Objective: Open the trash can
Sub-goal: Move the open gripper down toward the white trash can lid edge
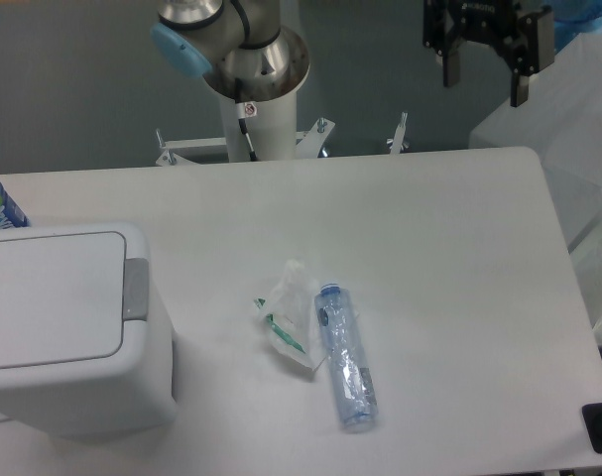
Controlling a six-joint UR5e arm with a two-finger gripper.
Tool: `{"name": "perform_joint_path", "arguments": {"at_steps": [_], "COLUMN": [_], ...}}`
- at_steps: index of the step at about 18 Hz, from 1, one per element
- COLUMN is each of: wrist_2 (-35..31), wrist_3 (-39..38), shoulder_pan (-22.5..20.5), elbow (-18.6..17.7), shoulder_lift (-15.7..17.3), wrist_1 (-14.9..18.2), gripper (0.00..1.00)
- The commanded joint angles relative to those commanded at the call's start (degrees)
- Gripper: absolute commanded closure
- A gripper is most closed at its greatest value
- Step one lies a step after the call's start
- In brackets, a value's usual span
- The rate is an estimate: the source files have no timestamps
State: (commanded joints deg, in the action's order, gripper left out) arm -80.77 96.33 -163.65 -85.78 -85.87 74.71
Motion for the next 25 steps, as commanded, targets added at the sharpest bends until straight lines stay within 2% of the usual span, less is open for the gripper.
{"name": "perform_joint_path", "arguments": {"at_steps": [6, 12, 17, 19, 20, 23, 25], "wrist_2": [0.5, 1.3, 7.5, 9.7, 11.7, 11.8, 11.8], "wrist_3": [-0.4, -11.2, -31.0, -38.5, -49.0, -58.3, -61.2], "shoulder_pan": [0.4, 3.3, 5.7, 6.6, 8.9, 12.5, 14.2], "elbow": [1.0, 1.1, 0.9, 0.7, 0.6, 0.6, 0.6], "shoulder_lift": [-0.1, -0.8, -1.1, -1.6, -2.3, -3.7, -4.5], "wrist_1": [0.1, 0.2, -0.4, -2.7, -4.7, -7.3, -8.5], "gripper": [0.0, 0.0, 0.0, 0.0, 0.0, 0.0, 0.0]}}
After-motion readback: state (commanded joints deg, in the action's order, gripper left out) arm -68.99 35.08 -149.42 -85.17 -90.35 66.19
